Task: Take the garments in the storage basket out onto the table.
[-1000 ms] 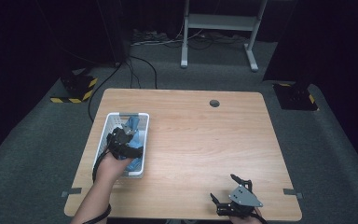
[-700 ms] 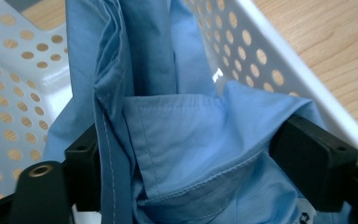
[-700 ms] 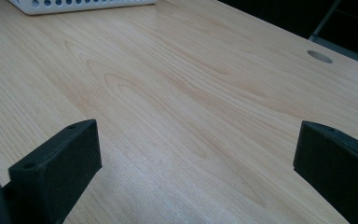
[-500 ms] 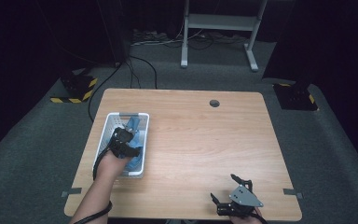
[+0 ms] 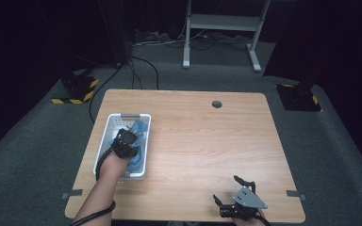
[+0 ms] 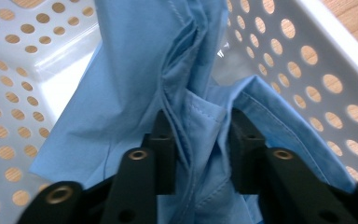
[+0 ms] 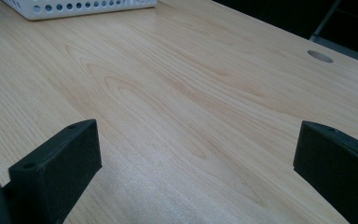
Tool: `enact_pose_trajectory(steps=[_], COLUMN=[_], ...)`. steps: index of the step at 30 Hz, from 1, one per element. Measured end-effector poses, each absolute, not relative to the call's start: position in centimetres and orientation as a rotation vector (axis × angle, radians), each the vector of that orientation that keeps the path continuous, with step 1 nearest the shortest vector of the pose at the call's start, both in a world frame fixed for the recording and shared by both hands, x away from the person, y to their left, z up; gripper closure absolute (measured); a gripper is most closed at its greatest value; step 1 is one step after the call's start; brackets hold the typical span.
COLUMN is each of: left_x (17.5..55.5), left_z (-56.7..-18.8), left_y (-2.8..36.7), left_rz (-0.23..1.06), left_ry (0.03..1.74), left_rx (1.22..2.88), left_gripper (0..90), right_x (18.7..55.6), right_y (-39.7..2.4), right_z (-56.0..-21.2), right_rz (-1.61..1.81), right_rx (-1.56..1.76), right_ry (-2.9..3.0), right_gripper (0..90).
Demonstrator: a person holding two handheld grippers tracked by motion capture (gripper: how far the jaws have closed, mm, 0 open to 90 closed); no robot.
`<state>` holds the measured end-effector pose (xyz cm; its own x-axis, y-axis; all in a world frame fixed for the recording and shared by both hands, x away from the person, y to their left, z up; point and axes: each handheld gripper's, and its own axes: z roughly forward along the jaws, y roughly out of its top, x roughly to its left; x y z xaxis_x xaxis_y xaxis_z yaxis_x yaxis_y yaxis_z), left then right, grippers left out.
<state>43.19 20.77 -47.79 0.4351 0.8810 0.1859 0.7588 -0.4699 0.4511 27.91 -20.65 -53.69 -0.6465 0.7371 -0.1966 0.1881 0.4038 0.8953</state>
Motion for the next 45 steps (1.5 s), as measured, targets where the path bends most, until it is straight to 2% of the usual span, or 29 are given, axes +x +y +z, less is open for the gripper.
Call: enact_pose_trajectory(steps=[4, 12, 26, 45], left_x=[43.1, 42.7, 40.9, 37.8], left_z=[-47.8, -47.7, -45.4, -40.5], left_y=[21.0, 21.3, 22.8, 23.4], left_rz=[0.591, 0.642, 0.675, 0.823], left_ry=[1.408, 1.390, 1.348, 1.238], left_rx=[2.383, 2.364, 2.212, 2.093], left_gripper=[78.0, 82.6, 83.1, 83.0], right_x=[27.9, 27.9, 27.9, 27.9], right_y=[-20.6, -20.7, -20.7, -20.6], right_z=[-53.7, -53.7, -53.7, -53.7], right_rz=[1.219, 1.220, 1.220, 1.212], right_rx=[0.785, 0.785, 0.788, 0.785], right_ry=[2.079, 2.078, 2.079, 2.079], right_gripper=[0.3, 0.3, 0.3, 0.3])
